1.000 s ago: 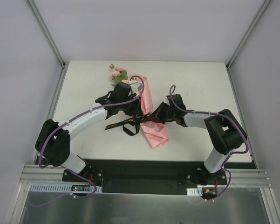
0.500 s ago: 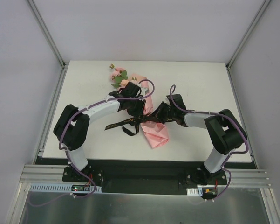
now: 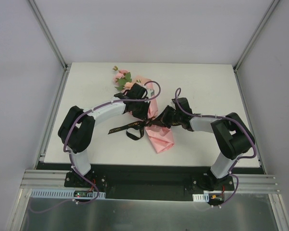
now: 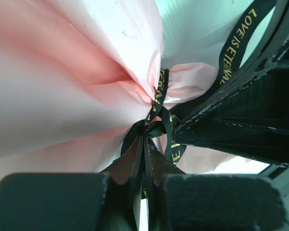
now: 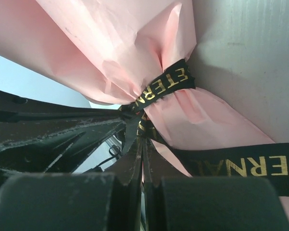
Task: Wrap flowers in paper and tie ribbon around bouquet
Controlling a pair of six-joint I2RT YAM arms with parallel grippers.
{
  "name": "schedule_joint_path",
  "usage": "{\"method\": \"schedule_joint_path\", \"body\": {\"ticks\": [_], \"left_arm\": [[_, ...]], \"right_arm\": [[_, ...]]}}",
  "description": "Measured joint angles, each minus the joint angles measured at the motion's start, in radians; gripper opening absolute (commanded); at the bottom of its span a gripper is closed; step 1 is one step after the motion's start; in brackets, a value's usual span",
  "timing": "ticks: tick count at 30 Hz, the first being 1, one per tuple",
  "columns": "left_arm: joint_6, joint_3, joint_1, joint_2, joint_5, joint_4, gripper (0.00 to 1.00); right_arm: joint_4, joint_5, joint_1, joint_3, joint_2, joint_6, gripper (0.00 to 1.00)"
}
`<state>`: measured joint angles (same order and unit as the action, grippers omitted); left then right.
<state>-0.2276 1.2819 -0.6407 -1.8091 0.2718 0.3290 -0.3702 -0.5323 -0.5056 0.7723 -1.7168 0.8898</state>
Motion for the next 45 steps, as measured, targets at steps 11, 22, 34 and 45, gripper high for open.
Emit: {"method": "schedule_joint_path", "body": {"ticks": [11, 22, 34, 45], "left_arm": [[-0.059, -0.072, 0.000, 0.111, -0.046, -0.089, 0.00], [-0.143, -0.077, 0.028, 0.123, 0.071, -0.192, 0.00], [-0.209, -0.072, 0.073, 0.075, 0.146, -0.201, 0.00], [-0.238, -0.058, 0.087, 0.058, 0.193, -0.204, 0.00]], "right_arm": [[0.015, -0.021, 0.000, -0.011, 0.003, -0.108, 0.05], [0.214, -0.018, -0.001, 0.108, 0.118, -0.449, 0.44], [0.315, 0.025, -0.009, 0.150, 0.196, -0.782, 0.64], [0.280, 0.109, -0.087, 0.221, 0.077, -0.875, 0.68]]}}
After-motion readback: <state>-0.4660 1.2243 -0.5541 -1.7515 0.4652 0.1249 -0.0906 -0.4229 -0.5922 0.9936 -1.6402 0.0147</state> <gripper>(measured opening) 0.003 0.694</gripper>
